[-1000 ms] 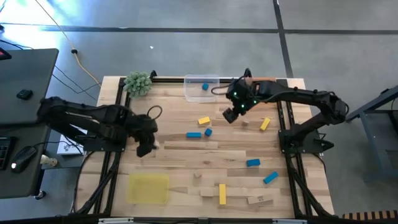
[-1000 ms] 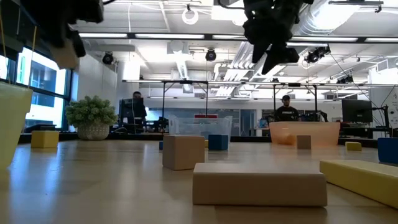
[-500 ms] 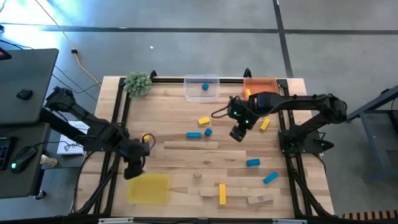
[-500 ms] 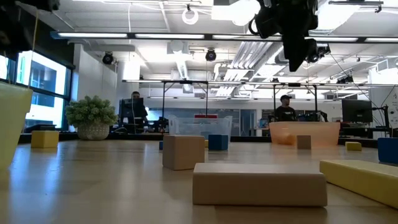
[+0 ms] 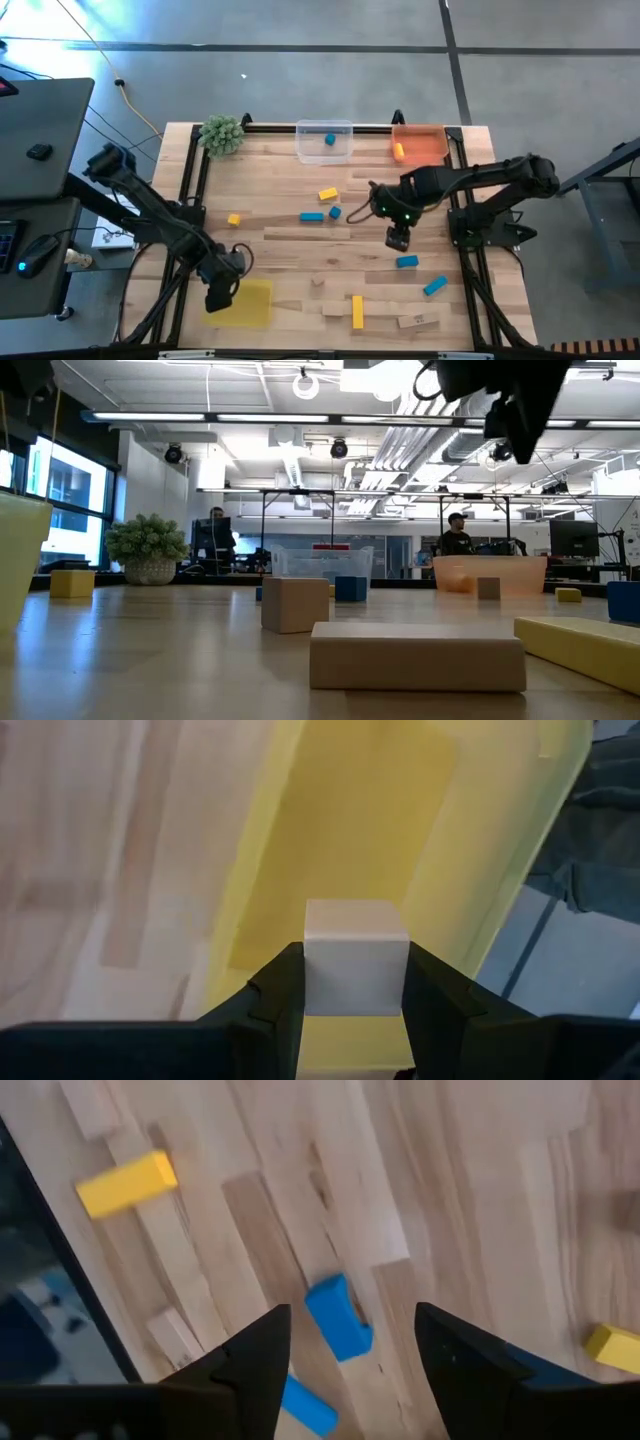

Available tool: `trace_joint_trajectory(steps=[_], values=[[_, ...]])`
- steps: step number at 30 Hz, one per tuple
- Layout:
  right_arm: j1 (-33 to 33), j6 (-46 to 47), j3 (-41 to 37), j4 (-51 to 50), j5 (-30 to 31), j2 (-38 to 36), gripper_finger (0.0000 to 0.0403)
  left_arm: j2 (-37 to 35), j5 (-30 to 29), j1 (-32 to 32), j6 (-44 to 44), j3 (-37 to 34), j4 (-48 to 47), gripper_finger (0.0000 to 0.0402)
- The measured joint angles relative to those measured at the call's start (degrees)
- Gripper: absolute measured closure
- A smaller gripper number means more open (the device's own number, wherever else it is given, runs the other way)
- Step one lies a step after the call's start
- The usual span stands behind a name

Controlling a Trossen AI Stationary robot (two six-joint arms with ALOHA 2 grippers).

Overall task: Sort & place blocks by color
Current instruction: Put the brown block into the yellow bin, then put the blue block into the transparent bin

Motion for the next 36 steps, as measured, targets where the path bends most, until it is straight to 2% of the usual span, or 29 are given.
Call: trace_joint_trajectory(steps=[7,14,17,26,36], values=[[6.91,0.7,-0.04,-2.36,3.05,0.02,0.016,2.57,-0.01,-2.29,-2.53,0.0,2.07,0.0288],[13.35,2.85,-0.04,-2.87,7.69,0.02,0.0155,4.3,1.04,-2.67,-3.52,0.02,2.83,0.0284],[15.66,6.28,-0.04,-2.93,9.89,0.02,0.0155,5.0,1.48,-2.65,-5.2,0.04,3.3,0.027],[22.03,11.29,-0.08,-3.11,10.28,0.02,0.0155,7.04,1.88,-2.5,-7.14,0.02,4.19,0.0223],[25.5,10.68,-8.52,0.33,11.19,0.05,0.0155,6.58,1.87,-1.25,-8.34,0.03,11.64,0.0209]])
